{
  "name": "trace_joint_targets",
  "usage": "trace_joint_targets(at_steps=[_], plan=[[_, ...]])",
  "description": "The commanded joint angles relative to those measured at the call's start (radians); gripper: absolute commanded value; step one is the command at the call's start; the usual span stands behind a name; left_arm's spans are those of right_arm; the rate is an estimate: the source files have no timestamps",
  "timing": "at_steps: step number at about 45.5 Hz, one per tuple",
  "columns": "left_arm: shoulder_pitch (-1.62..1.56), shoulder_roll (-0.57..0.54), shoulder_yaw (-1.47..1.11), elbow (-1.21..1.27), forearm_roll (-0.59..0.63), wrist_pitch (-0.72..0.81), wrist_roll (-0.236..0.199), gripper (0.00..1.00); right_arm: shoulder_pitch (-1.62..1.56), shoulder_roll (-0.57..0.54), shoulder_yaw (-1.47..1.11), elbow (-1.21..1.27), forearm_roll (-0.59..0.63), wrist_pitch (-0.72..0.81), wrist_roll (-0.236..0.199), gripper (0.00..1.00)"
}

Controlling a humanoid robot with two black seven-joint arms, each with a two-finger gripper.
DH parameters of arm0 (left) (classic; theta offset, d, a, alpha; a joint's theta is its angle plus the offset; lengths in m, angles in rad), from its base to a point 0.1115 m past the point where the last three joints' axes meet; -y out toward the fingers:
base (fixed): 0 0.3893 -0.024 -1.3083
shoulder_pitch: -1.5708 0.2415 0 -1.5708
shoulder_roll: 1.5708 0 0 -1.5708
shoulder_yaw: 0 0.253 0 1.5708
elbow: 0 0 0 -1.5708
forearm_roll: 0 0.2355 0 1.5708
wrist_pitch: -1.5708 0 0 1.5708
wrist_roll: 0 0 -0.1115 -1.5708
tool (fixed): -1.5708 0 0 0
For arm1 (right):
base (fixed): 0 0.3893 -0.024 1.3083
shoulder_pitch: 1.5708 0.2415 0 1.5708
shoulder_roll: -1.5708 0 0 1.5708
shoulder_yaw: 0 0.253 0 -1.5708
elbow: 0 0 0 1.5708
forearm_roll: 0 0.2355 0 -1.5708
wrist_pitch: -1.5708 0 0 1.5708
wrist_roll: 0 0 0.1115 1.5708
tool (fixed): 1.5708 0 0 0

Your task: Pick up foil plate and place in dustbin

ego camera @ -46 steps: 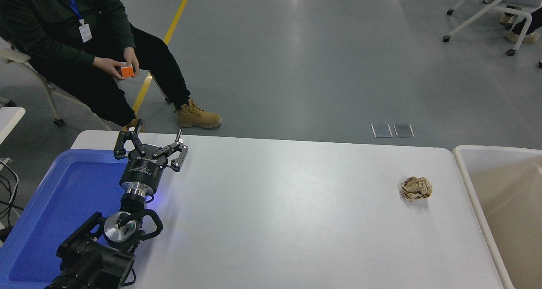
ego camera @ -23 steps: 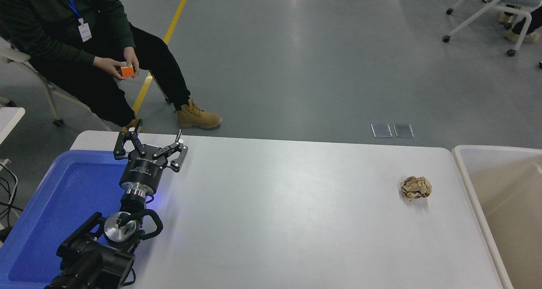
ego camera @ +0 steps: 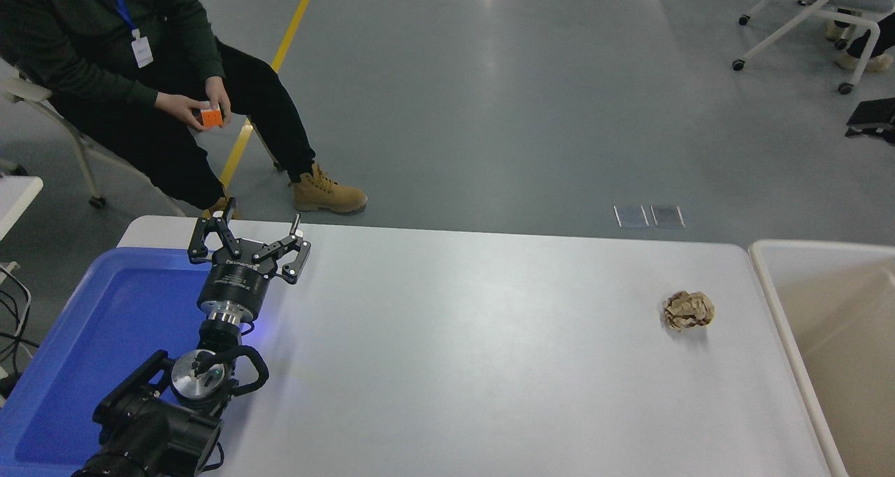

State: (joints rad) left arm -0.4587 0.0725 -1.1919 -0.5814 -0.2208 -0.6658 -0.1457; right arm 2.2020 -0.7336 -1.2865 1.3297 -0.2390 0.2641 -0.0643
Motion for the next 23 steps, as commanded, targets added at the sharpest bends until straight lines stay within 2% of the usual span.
trace_joint_targets(at_steps=[1, 8, 15, 23], plan=[[0.0, 0.0, 0.0, 0.0, -0.002, 0.0, 0.0, 0.99, 0.169, 0.092, -0.007, 0.15, -0.002, 0.197, 0.0, 1.0], [0.0, 0.001, 0.0, 0.0, -0.002, 0.0, 0.0, 0.99, 0.194, 0.164, 0.042, 0.213, 0.0, 0.248, 0.0, 1.0], [0.0, 0.001, 0.0, 0.0, -0.002, 0.0, 0.0, 0.99, 0.194, 0.296, 0.081, 0.267, 0.009, 0.267, 0.0, 1.0], [0.0, 0.0, 0.0, 0.0, -0.002, 0.0, 0.0, 0.99, 0.183, 0.41, 0.098, 0.281, 0.067, 0.27, 0.0, 1.0]])
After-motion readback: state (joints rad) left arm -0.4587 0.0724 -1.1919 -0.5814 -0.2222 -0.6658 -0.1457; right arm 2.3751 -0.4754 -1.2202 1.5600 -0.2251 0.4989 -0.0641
